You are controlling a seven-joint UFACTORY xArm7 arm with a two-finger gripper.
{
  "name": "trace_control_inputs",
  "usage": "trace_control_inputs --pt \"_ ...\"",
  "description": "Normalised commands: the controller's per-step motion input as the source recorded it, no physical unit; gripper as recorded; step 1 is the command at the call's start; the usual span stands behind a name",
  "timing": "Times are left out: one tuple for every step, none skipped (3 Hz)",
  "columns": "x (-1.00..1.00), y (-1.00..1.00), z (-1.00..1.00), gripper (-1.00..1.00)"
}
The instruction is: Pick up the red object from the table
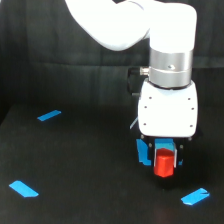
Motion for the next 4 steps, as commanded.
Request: trace_control_inputs --pt "-0.2 0.18 0.81 -0.97" --pt "-0.2 0.17 0.88 -1.0" --pt "0.01 0.15 0.96 -0.93" --pt "-0.15 0.06 0.92 -1.0"
